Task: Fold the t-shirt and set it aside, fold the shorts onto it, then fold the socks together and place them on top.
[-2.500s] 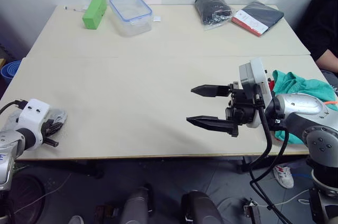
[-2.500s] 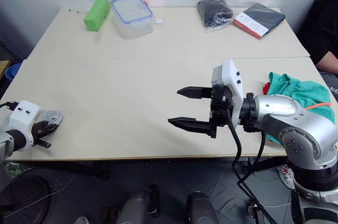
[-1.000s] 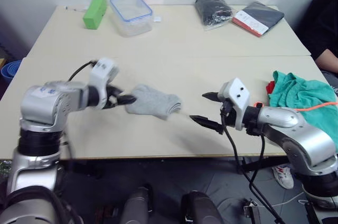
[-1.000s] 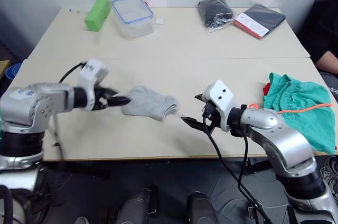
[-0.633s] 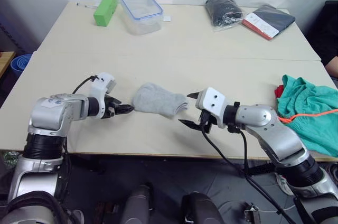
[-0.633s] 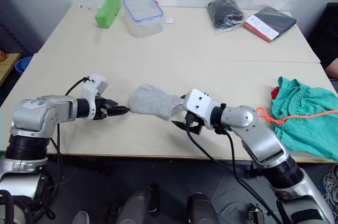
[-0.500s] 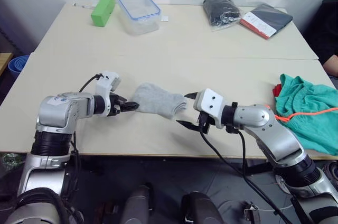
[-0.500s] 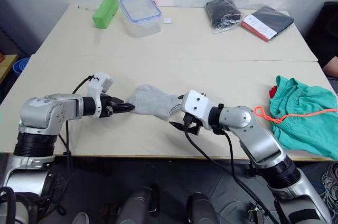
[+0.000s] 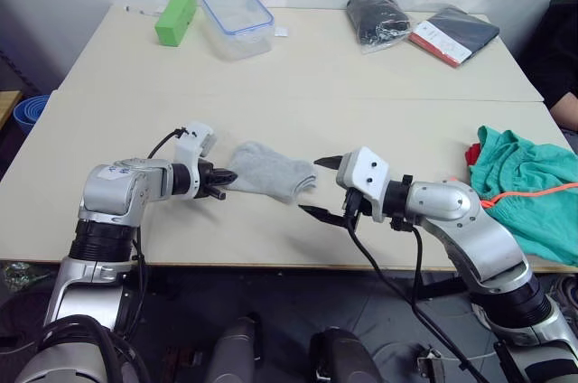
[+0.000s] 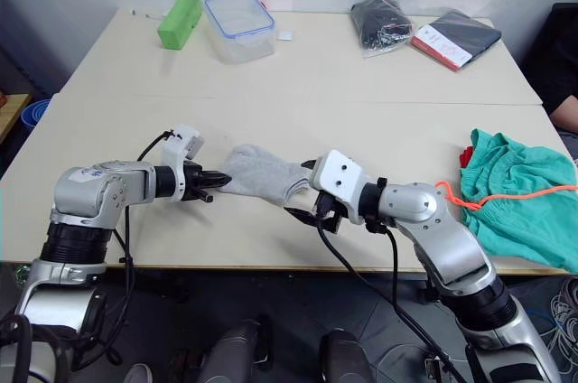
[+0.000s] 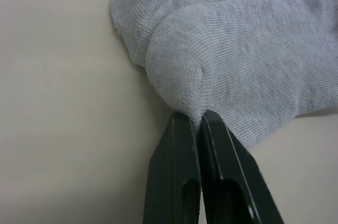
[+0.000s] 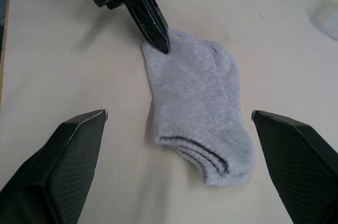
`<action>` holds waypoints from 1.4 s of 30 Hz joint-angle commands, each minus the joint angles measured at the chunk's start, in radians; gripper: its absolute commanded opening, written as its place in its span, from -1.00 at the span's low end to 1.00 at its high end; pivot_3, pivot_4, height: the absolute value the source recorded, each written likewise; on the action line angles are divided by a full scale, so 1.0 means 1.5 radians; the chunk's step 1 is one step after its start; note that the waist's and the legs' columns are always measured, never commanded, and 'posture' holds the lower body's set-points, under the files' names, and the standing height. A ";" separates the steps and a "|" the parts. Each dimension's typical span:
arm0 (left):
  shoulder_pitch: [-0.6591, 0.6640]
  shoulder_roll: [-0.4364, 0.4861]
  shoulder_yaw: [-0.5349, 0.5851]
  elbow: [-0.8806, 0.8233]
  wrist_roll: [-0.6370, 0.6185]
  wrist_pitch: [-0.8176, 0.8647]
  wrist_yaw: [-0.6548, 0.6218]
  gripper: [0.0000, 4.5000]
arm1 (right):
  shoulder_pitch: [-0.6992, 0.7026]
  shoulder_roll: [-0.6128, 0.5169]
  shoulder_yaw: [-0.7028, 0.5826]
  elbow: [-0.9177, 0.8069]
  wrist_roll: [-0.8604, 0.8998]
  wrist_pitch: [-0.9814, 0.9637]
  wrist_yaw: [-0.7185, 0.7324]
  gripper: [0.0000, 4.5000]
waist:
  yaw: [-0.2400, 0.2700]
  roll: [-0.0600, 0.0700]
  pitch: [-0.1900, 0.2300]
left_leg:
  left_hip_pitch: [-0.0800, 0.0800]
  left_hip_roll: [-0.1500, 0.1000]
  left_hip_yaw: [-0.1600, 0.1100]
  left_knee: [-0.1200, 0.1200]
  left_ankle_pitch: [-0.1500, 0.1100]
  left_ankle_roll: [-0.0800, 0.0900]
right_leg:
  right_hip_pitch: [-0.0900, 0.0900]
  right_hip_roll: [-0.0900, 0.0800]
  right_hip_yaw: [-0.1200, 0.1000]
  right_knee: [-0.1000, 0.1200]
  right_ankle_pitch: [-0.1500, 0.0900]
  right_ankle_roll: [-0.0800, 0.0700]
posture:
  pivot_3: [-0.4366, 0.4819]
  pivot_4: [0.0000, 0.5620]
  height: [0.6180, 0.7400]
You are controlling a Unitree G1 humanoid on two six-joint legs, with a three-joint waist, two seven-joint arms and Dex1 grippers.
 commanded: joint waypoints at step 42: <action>-0.196 0.069 -0.075 0.221 0.179 -0.525 -0.304 -0.02 | 0.023 0.049 -0.018 -0.029 0.002 0.048 -0.058 0.92 | -0.006 0.000 0.000 | -0.001 0.000 0.001 0.002 0.000 0.000 | -0.001 0.000 0.000 0.002 0.000 0.000 | -0.05 -0.47 1.00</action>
